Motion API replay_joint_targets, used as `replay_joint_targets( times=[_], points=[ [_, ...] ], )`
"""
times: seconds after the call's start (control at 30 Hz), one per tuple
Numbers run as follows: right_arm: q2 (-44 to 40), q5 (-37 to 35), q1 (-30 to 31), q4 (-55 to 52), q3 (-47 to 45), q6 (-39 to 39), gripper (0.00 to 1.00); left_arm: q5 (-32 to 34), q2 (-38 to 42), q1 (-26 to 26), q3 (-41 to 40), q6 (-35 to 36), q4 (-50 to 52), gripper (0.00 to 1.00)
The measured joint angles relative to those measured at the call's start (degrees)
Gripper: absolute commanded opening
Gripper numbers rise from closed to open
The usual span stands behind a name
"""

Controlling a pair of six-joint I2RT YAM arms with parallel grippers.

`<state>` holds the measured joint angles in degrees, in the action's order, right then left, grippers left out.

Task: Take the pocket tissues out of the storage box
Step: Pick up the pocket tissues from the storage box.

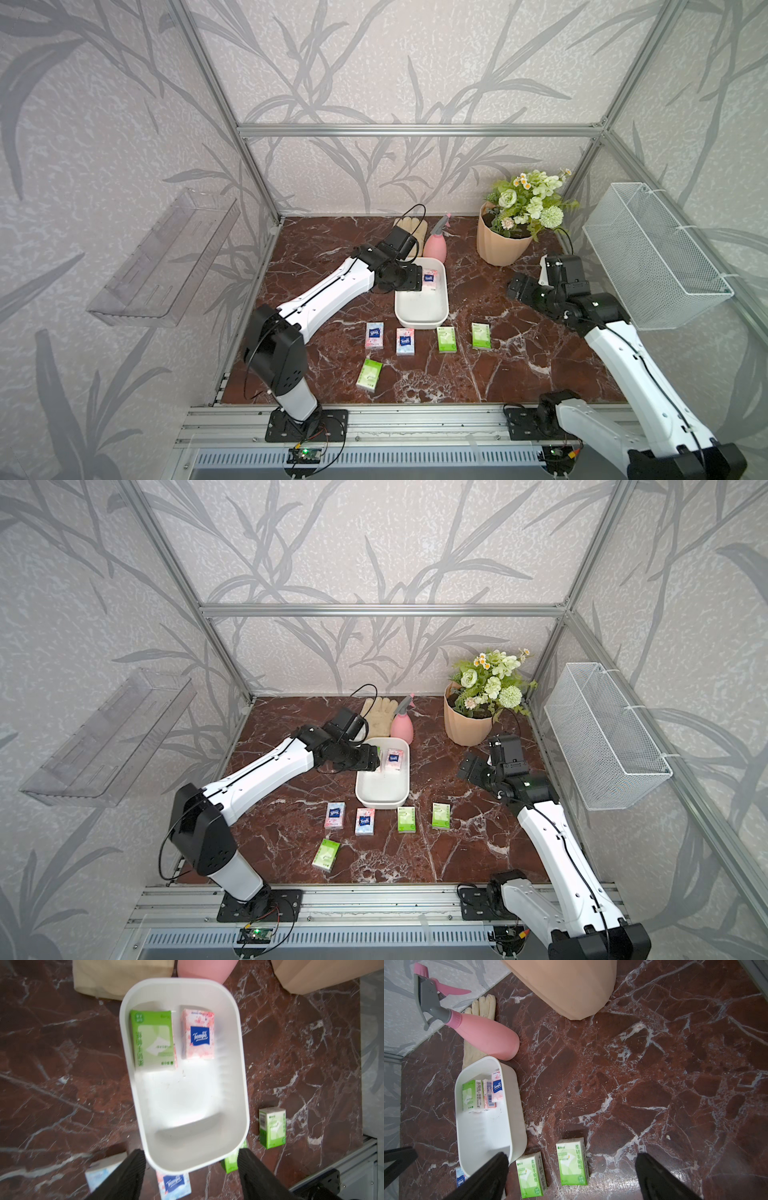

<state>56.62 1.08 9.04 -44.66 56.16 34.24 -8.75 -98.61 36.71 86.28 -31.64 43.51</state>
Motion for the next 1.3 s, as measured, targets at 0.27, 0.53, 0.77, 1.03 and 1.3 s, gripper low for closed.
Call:
replay_joint_targets(
  times=[0.27,0.53,0.77,1.03,1.3],
  points=[
    [-1.90,-0.72,0.00,-0.59,-0.15,0.44,0.99,4.28,-9.99,2.19,8.04,1.38,-1.16,0.65],
    [-2.56,-1.20,0.00,-0.66,-0.94,0.42,0.99,9.38,-16.11,4.07,8.52,4.96,-5.99,0.63],
    [-2.56,-1.70,0.00,-0.98,-0.94,0.39,0.99,11.98,-22.93,4.87,11.50,6.86,-8.66,0.63],
    [-2.73,-2.16,0.00,-1.95,-0.94,0.37,0.99,13.40,-27.85,4.87,15.56,8.13,-8.44,0.64],
    [-2.82,-2.56,0.00,-1.99,-0.94,0.15,0.99,15.23,-30.27,4.85,18.05,8.61,-7.54,0.67]
  ],
)
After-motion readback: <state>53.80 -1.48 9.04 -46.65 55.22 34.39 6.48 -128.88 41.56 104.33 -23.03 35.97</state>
